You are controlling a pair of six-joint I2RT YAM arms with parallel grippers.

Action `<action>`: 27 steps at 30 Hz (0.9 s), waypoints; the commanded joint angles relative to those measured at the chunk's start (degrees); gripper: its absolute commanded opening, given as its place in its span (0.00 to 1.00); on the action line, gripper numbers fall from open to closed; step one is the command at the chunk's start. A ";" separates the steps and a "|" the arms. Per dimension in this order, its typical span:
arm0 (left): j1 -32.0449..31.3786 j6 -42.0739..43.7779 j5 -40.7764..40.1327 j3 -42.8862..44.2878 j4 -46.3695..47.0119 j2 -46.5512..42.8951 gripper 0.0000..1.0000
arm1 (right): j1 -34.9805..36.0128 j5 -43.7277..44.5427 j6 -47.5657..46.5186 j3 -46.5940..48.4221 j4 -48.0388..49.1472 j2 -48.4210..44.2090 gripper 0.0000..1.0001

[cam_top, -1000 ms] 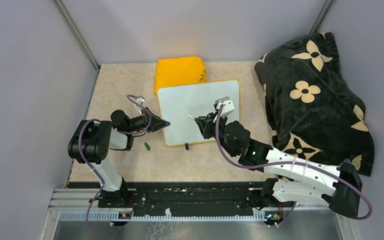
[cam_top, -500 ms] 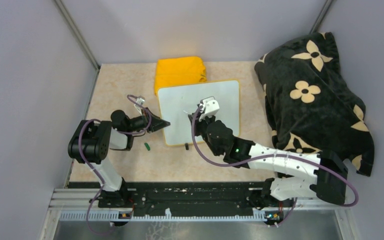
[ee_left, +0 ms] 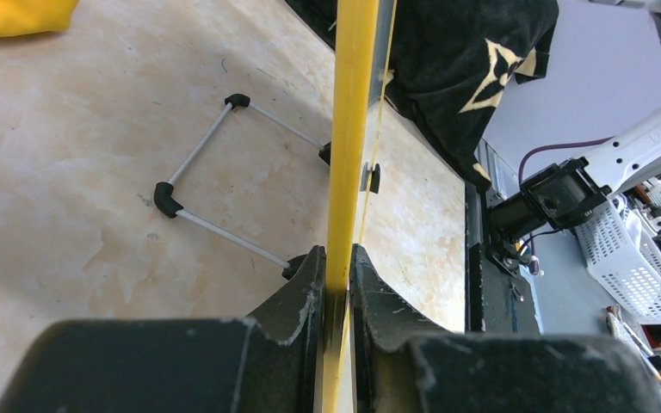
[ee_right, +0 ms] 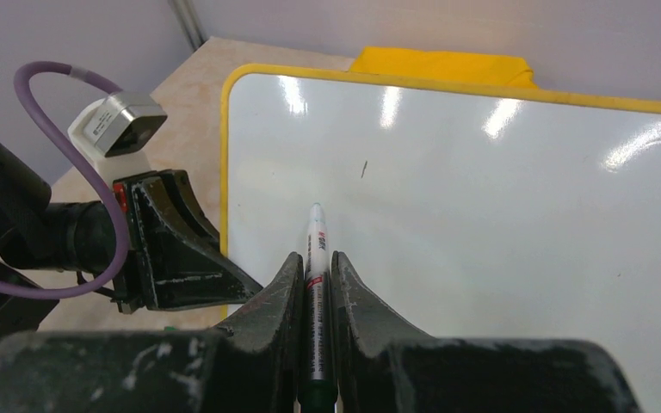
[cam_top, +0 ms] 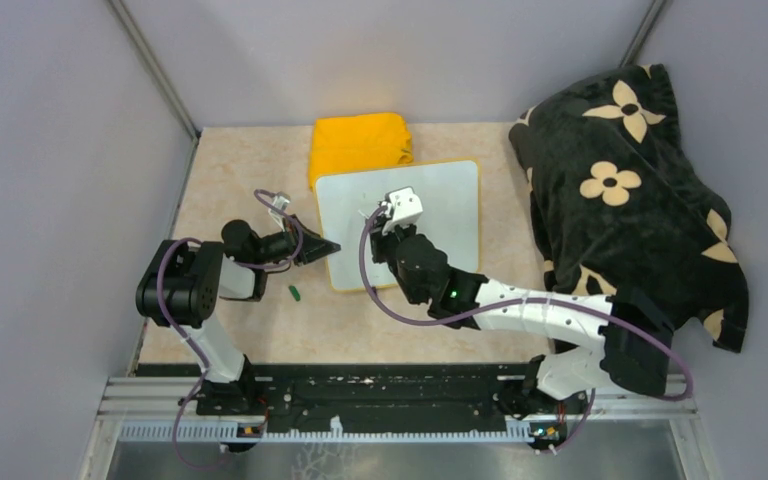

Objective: Write a sentence on the whiteboard

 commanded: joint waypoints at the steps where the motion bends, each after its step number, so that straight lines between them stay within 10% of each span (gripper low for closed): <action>1: 0.36 1.74 -1.60 0.13 -0.72 0.33 0.00 | 0.62 -0.92 -0.81 4.27 4.85 1.48 0.00; 27: 0.36 2.26 -1.82 0.41 -1.75 -0.03 0.00 | 0.58 1.18 -1.01 8.26 5.01 8.13 0.00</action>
